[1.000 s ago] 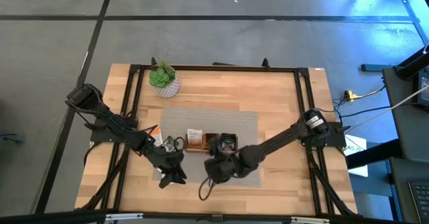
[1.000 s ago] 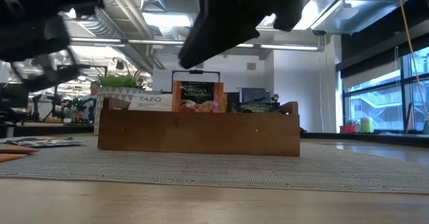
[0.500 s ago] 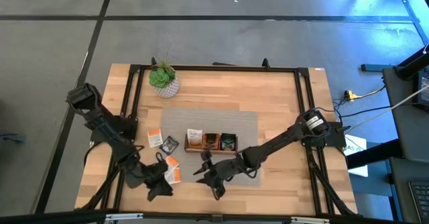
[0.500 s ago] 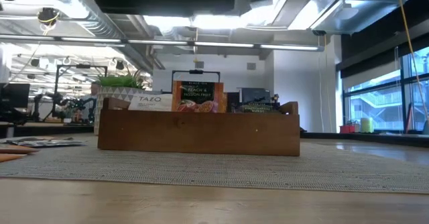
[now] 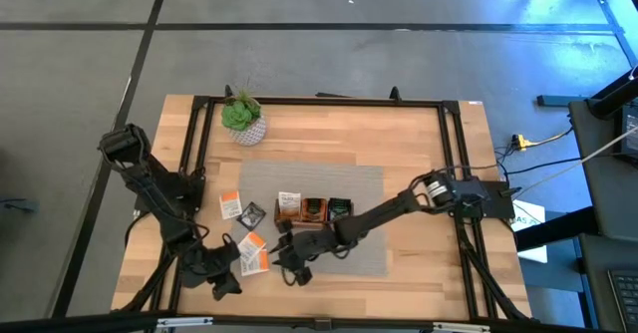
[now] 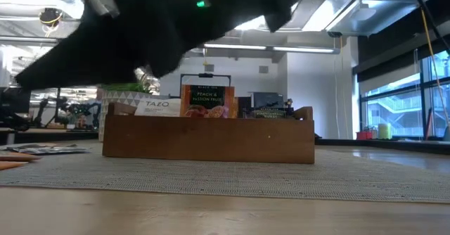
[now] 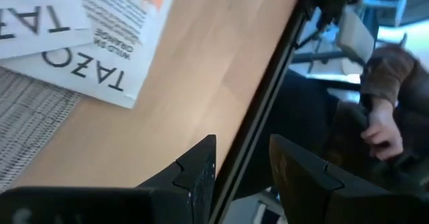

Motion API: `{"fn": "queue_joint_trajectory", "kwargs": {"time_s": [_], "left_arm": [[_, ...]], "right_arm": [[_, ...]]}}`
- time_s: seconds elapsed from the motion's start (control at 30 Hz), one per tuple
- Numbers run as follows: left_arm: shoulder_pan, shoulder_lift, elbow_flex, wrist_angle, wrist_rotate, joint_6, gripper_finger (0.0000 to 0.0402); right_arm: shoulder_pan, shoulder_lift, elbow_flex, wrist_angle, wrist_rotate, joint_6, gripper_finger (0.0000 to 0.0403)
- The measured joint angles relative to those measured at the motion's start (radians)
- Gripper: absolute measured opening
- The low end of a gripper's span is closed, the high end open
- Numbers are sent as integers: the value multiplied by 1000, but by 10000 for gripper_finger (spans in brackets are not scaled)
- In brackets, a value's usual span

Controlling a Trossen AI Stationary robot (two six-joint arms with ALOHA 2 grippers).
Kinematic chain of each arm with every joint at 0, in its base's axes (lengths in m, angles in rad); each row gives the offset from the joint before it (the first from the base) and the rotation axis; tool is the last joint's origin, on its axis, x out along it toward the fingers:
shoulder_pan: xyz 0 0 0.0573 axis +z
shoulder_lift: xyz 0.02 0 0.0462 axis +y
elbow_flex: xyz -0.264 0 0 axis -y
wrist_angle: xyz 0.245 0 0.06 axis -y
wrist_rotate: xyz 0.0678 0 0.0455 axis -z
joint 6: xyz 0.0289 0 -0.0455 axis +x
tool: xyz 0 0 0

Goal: Pick & Place Tea
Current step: Put the white tea bag into the left section of the wooden organizer

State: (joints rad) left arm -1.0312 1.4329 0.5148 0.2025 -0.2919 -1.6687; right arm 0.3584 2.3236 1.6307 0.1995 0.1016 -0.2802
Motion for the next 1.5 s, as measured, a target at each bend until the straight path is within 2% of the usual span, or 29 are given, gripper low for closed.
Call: {"fn": "queue_joint_trajectory", "kwargs": {"time_s": [0.23,0.43,0.6,0.87,1.07,1.17,1.33,1.5], "left_arm": [[-8,0,0,-6,-13,122,136],[-18,0,0,-24,-118,246,134],[-49,0,0,-60,-200,276,136],[-68,0,0,-133,-240,337,136],[-67,0,0,-132,-232,375,136],[-65,0,0,-130,-182,373,136],[-65,0,0,-172,-112,269,136],[-64,0,0,-236,-177,177,136]], "right_arm": [[-5,136,252,-256,-17,79,98],[-5,205,393,-367,-17,120,64],[-5,213,404,-368,-17,122,42],[-5,225,404,-368,-17,122,9],[-8,256,405,-337,-17,122,10],[-9,260,405,-352,-17,123,15],[-10,266,409,-388,-16,122,6],[-10,265,410,-420,-16,123,8]]}}
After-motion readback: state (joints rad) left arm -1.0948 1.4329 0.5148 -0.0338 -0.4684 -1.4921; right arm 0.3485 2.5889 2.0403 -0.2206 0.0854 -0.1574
